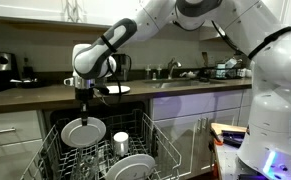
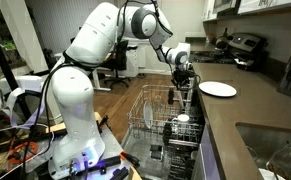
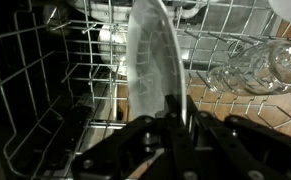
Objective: Move the front plate in the dishwasher to the front left corner of the dishwasher
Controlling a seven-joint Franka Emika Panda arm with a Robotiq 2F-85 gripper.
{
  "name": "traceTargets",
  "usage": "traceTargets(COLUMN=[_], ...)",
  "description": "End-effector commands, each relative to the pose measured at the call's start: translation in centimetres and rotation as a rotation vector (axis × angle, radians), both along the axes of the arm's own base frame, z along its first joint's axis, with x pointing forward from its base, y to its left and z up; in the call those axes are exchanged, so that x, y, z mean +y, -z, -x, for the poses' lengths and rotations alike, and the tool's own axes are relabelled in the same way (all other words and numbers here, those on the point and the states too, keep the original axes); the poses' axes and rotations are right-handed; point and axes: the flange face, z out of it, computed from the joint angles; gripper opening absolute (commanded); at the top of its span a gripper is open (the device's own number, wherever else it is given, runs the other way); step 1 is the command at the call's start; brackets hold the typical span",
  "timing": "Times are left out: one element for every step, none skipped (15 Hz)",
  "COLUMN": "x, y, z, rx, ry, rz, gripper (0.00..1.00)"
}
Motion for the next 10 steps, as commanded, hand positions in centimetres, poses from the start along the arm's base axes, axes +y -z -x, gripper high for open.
traceTargets(x=[-0.04, -0.1, -0.11, -0.1, -0.09, -0.05, -0.03, -0.02, 0.0, 0.0], y=[0.34, 0.58, 0.8, 0.96, 1.09, 1.14, 1.23, 1.25, 1.09, 0.99], z=[-1.01, -1.11, -1.19, -1.27, -1.33, -1.38, -1.43, -1.47, -1.49, -1.51], rx=[0.002, 0.004, 0.006, 0.007, 0.008, 0.008, 0.008, 0.008, 0.007, 0.006], ry=[0.015, 0.018, 0.021, 0.022, 0.023, 0.023, 0.024, 0.024, 0.023, 0.022], rz=[-0.013, -0.015, -0.016, -0.018, -0.019, -0.02, -0.021, -0.021, -0.018, -0.015], gripper=[0.07, 0.07, 0.07, 0.07, 0.07, 0.07, 0.07, 0.07, 0.07, 0.07])
